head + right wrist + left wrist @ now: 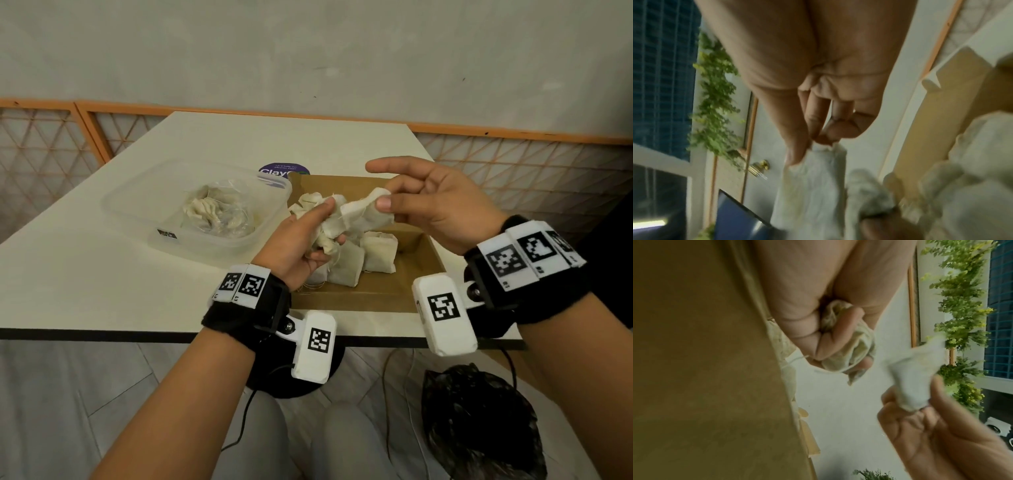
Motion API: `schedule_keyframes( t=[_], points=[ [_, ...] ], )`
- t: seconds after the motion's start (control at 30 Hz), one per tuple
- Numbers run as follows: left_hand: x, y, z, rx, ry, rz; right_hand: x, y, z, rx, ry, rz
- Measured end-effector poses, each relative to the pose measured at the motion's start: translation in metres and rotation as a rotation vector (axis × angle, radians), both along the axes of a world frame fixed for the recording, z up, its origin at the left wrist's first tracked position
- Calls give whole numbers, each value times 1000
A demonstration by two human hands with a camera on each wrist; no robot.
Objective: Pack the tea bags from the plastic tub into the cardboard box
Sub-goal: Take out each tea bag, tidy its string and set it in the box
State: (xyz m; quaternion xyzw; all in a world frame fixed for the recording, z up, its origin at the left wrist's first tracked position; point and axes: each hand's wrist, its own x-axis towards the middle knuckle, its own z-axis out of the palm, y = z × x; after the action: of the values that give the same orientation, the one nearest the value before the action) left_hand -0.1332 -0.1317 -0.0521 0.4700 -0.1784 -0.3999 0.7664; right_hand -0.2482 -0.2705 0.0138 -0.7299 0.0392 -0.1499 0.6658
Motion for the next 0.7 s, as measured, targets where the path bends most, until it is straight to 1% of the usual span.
schedule_keyframes(
  t=[0.07,0.1,0.17,0.27,0.4,0.47,0.53,0.57,0.63,0.7],
  points=[
    [-2,-2,-1,24,-50,8,-1,9,1,65,-22,71],
    [-3,-2,-1,36,-80,4,2,12,-1,58,-17,55],
    [-4,-2,-2,58,-124,2,10,17,-7,-45,5,-61],
    [-3,1,0,25,-165,-40,21,20,-18,-169,24,-249],
    [-3,4,-3,-45,-230,-112,24,21,-27,-295,34,-344],
    [-2,4,-5,-6,-237,-94,24,20,-27,-414,64,-349],
    [-2,3,-7,20,-252,-84,22,18,-24,-552,137,-299],
    [-3,3,-6,22,-259,-85,21,16,-21,-589,169,-265],
    [-5,3,-4,19,-252,-85,21,13,-16,-582,193,-213],
    [-7,3,-1,26,-222,-72,21,10,-14,-578,206,-223]
  ],
)
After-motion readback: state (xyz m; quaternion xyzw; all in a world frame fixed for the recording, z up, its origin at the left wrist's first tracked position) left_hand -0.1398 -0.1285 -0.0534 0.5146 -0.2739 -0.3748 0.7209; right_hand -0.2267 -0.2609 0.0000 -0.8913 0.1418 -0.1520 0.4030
